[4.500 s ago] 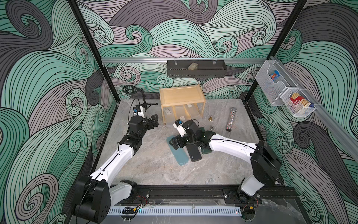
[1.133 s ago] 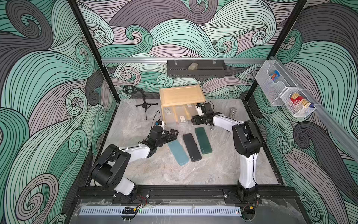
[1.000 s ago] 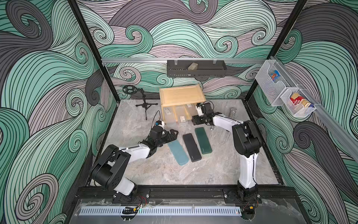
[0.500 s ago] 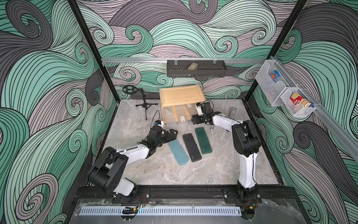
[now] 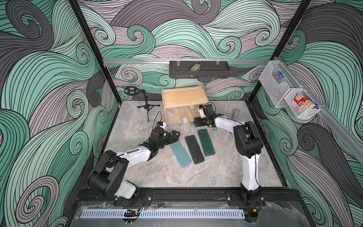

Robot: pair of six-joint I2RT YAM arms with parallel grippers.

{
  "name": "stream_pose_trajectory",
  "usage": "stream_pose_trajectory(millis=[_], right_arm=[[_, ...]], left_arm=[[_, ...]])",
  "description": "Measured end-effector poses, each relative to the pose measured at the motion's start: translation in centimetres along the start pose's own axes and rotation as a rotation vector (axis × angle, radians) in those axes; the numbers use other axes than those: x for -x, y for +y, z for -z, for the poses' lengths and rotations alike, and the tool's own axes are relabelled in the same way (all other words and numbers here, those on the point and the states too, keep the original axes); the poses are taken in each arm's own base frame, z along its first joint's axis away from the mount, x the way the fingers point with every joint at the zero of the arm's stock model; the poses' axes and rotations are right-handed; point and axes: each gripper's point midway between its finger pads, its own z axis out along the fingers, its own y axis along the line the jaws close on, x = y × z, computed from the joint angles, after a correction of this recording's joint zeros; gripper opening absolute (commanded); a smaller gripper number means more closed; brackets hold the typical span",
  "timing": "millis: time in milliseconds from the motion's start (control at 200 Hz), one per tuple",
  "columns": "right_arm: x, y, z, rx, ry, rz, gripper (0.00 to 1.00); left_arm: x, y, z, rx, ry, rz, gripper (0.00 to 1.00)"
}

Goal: Remove the pencil cases from the shelf
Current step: Pick up the pencil case from the shelf.

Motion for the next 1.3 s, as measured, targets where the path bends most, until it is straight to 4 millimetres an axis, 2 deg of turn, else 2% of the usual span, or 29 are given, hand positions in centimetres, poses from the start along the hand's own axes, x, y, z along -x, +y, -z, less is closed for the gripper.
stream_pose_trajectory(millis=[110, 160, 210, 525, 645, 811, 956, 1116, 1301], right_arm=[[-0.4, -0.1, -0.3, -0.003, 0.011, -0.002, 0.81], [-0.4, -0.1, -0.3, -0.004, 0.011, -0.005, 0.74], [-0.3, -0.1, -0.3, -0.004, 0.010, -0.003, 0.71], [-0.3, 0.0, -0.3, -0.003, 0.006, -0.002, 0.70], [-0.8, 0.1, 0.5, -0.002, 0.010, 0.001, 0.70], [-1.5, 0.3, 4.0, 0.002, -0.005, 0.005, 0.70], [-1.1, 1.0, 8.3, 0.019, -0.063, 0.012, 0.71], [-1.4, 1.7, 12.1, 0.035, -0.107, 0.024, 0.72], [-5.0, 3.0, 15.2, 0.061, -0.078, 0.040, 0.72]], left_arm=[[0.0, 0.0, 0.0, 0.000, 0.000, 0.000, 0.99], [0.0, 0.0, 0.0, 0.001, -0.001, 0.000, 0.99], [0.0, 0.0, 0.0, 0.001, -0.001, 0.000, 0.98], [0.0, 0.1, 0.0, 0.003, -0.001, -0.001, 0.99], [0.0, 0.1, 0.0, 0.006, -0.002, 0.000, 0.99], [0.2, 0.4, 0.5, 0.033, -0.010, -0.005, 0.99], [1.9, -0.3, 1.3, 0.038, -0.059, -0.022, 0.99], [4.8, -1.8, 3.1, 0.018, -0.150, -0.050, 0.98], [10.1, -5.1, 6.1, -0.019, -0.270, -0.102, 0.99]])
